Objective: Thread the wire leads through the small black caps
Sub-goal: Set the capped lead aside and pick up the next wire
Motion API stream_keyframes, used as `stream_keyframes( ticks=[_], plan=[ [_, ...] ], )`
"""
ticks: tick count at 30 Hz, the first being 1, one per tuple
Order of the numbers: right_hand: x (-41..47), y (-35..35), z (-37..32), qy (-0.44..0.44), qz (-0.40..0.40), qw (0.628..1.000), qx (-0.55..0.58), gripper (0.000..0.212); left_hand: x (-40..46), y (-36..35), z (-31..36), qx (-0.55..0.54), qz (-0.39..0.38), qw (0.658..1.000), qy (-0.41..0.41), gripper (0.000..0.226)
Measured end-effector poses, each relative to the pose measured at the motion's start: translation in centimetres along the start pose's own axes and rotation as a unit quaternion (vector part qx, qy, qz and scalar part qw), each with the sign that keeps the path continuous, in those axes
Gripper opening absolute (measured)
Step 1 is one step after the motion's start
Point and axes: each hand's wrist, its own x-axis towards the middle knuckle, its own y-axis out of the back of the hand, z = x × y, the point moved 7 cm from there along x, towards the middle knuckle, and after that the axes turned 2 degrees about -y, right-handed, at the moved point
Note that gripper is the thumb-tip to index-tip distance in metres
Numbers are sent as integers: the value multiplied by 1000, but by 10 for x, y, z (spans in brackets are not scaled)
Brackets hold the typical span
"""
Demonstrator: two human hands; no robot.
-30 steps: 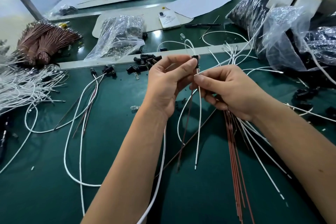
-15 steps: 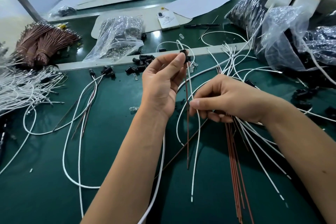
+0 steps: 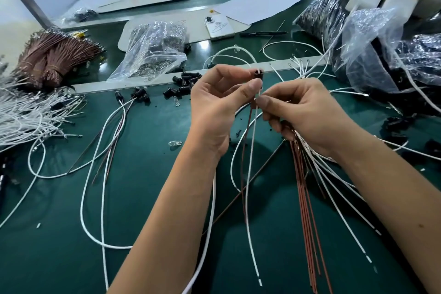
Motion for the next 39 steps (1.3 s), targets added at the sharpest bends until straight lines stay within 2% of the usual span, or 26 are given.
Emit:
stream_keyframes(
  ticks=[2,9,13,22,29,34,39],
  plan=[
    [0,-3,1,0,-15,1000,-8,13,0,2,-1,-5,10,1000,-1,22],
    [-2,-7,3,-21,-51,997,-46,14,1,5,-6,-73,39,996,19,19],
    [0,-8,7,-22,-29,998,-42,18,1,2,-11,-93,40,994,33,17],
    [2,-3,12,-20,14,1000,-4,27,1,4,-12,-34,49,997,46,15],
    [3,3,10,-15,18,1000,-10,36,-2,-3,-16,10,13,997,79,14],
    [3,9,7,-10,50,999,12,16,-1,5,-15,11,44,995,87,16],
    [2,7,10,-27,34,998,-35,14,-2,5,-13,-1,46,995,91,16]
  ],
)
